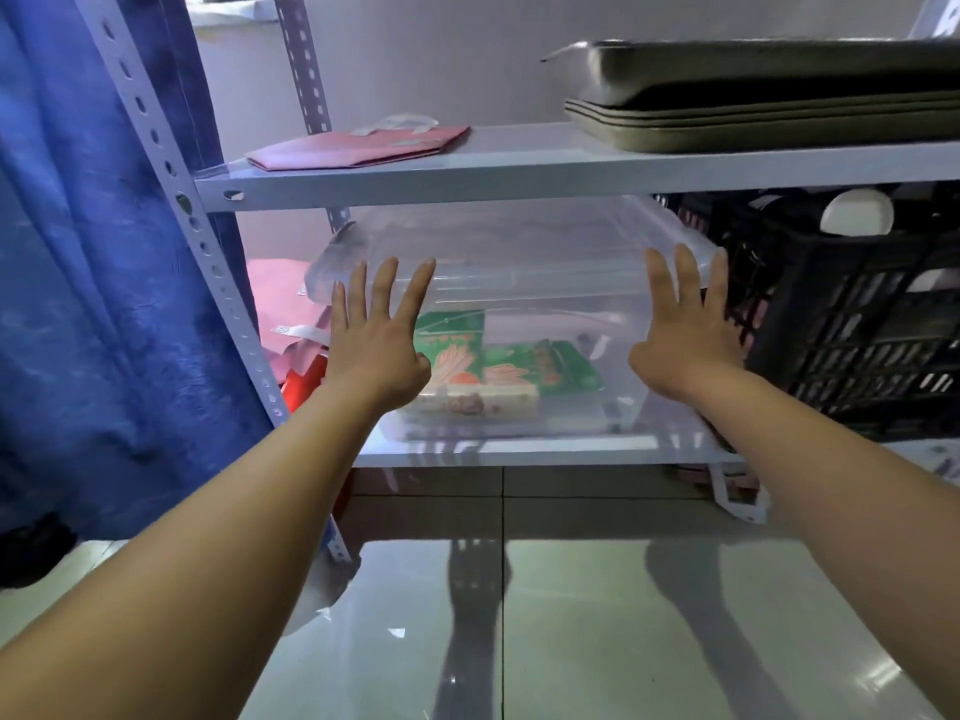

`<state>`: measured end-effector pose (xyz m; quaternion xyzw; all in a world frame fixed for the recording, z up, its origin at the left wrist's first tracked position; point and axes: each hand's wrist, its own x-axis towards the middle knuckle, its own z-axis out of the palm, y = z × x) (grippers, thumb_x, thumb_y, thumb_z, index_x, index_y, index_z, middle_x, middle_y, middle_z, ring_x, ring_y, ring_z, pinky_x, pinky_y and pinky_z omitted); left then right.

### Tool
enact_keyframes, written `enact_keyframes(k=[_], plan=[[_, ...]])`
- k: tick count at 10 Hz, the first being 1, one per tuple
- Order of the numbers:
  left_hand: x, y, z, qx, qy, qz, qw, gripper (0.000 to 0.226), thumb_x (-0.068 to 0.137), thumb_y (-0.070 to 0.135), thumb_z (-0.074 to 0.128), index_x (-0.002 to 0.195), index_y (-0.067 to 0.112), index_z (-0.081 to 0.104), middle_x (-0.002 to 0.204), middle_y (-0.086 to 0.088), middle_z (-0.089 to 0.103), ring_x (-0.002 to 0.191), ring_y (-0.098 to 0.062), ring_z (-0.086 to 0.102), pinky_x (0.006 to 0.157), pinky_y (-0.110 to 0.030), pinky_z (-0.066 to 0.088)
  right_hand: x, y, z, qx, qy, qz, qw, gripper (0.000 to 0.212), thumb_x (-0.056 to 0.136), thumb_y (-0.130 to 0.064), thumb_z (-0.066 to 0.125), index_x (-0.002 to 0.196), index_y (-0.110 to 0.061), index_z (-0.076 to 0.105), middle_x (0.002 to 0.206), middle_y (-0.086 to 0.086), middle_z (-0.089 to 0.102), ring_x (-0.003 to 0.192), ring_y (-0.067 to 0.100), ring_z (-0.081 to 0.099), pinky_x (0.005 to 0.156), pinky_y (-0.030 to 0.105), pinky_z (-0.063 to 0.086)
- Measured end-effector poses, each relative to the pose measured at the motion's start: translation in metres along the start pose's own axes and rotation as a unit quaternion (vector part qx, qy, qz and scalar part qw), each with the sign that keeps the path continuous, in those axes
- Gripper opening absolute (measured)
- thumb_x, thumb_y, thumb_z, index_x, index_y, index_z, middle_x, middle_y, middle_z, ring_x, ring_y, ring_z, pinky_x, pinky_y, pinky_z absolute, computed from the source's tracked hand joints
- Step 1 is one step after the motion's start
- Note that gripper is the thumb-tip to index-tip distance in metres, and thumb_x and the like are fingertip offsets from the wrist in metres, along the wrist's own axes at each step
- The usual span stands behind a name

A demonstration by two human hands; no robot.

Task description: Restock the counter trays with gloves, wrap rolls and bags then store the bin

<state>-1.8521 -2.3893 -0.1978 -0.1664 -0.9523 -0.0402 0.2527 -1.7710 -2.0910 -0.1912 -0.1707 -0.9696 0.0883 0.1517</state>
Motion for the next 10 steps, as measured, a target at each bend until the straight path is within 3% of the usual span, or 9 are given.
enact_keyframes(k=[4, 5, 6, 8, 9, 10], plan=[[0.002, 0.002, -0.008, -0.014, -0.048, -0.005, 0.999, 0.111, 0.08, 0.02, 0.065, 0.151, 0.044, -0.017, 0.165, -0.004, -0.018, 0.15, -0.033, -0.023, 0.121, -0.053, -0.01, -0.002, 0.004, 0.0, 0.003, -0.025, 0.0, 1.0, 0.106, 0.084, -0.024, 0.058, 0.145, -0.044, -0.027, 0.157, -0.018, -0.032, 0.143, 0.025, -0.035, 0.089, 0.055, 0.052], [0.001, -0.001, -0.007, -0.01, -0.068, 0.0, 0.998, 0.115, 0.08, 0.021, 0.065, 0.149, 0.043, -0.025, 0.163, -0.004, -0.027, 0.147, -0.033, -0.028, 0.121, -0.052, -0.012, -0.007, 0.007, -0.004, -0.021, -0.044, -0.001, 0.999, 0.109, 0.084, -0.027, 0.057, 0.143, -0.045, -0.032, 0.157, -0.014, -0.035, 0.144, 0.025, -0.033, 0.115, 0.062, 0.019], [0.003, -0.003, -0.014, -0.008, -0.103, 0.004, 0.995, 0.118, 0.079, 0.022, 0.064, 0.147, 0.043, -0.03, 0.159, -0.003, -0.035, 0.145, -0.032, -0.033, 0.12, -0.051, -0.013, -0.006, 0.004, -0.022, -0.042, -0.079, 0.002, 0.996, 0.102, 0.087, -0.032, 0.055, 0.145, -0.044, -0.029, 0.159, -0.011, -0.032, 0.146, 0.025, -0.028, 0.117, 0.06, 0.002], [-0.008, -0.002, -0.082, -0.03, -0.236, 0.002, 0.971, 0.102, 0.088, 0.032, 0.061, 0.153, 0.041, -0.018, 0.161, -0.002, -0.03, 0.149, -0.032, -0.025, 0.121, -0.054, -0.008, -0.039, -0.012, -0.089, -0.035, -0.207, 0.026, 0.977, 0.096, 0.084, -0.046, 0.055, 0.149, -0.047, -0.016, 0.163, -0.01, -0.021, 0.149, 0.021, -0.019, 0.114, 0.064, 0.005], [-0.018, 0.01, -0.146, -0.043, -0.289, 0.011, 0.956, 0.099, 0.089, 0.04, 0.06, 0.154, 0.041, -0.015, 0.164, -0.003, -0.022, 0.15, -0.034, -0.019, 0.12, -0.054, -0.008, -0.072, -0.021, -0.144, -0.04, -0.271, 0.061, 0.96, 0.094, 0.085, -0.05, 0.055, 0.151, -0.046, -0.012, 0.163, -0.01, -0.022, 0.15, 0.022, -0.017, 0.114, 0.064, 0.008], [-0.018, 0.025, -0.231, -0.048, -0.312, 0.026, 0.948, 0.092, 0.091, 0.055, 0.055, 0.154, 0.043, -0.011, 0.166, -0.003, -0.014, 0.152, -0.035, -0.012, 0.12, -0.053, -0.008, -0.099, -0.032, -0.23, -0.03, -0.28, 0.073, 0.957, 0.093, 0.085, -0.057, 0.055, 0.149, -0.05, -0.012, 0.164, -0.008, -0.019, 0.151, 0.025, -0.013, 0.113, 0.063, 0.014]])
